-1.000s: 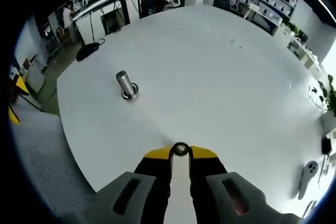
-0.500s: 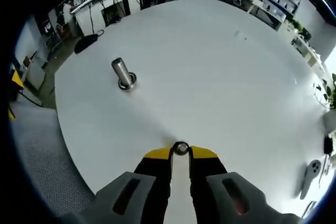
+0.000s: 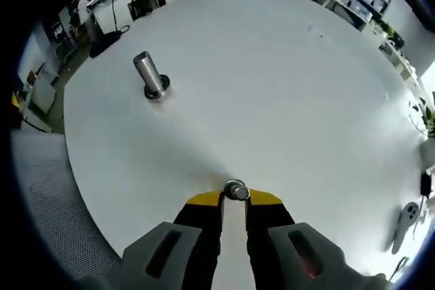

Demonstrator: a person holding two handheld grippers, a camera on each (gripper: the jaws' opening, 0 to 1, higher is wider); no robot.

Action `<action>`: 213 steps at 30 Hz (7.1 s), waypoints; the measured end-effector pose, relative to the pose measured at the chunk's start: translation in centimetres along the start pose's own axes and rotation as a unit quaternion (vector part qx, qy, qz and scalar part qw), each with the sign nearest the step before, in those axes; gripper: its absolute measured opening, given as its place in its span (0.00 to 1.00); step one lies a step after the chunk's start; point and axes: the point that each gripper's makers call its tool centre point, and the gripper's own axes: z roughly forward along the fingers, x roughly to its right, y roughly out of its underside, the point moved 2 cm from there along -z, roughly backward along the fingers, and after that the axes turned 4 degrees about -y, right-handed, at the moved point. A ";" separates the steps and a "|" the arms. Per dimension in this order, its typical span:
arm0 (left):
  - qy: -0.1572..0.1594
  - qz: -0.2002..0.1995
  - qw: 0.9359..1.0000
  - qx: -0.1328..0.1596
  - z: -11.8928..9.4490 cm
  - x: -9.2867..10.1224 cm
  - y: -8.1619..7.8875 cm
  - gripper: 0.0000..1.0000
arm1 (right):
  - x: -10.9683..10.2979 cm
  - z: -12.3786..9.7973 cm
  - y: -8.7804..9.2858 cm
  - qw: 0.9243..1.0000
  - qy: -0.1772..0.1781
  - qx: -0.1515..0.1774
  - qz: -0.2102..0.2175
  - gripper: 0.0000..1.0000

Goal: Place the washer onto the threaded stud by aligning its center hole with the stud, sliding it down to the base, and recovering from edge contact or off-axis alignment until the washer reaches the visible bottom stop.

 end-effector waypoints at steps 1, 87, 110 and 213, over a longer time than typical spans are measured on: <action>0.001 0.001 1.000 0.002 0.0 0.0 -0.1 0.29 | 0.0 -0.1 0.1 1.000 -0.001 -0.001 0.002 0.15; 0.040 0.035 0.999 0.007 0.1 1.6 -0.5 0.28 | -3.7 -2.5 7.0 0.998 0.012 -0.063 0.008 0.28; -0.010 0.007 1.000 0.004 -0.1 -0.2 -0.2 0.28 | -2.1 -1.4 5.6 0.990 -0.035 -0.124 -0.057 0.15; -0.117 0.004 0.991 -0.065 -0.5 -3.6 1.8 0.26 | -3.3 -1.0 4.8 0.891 -0.092 -0.174 -0.408 0.14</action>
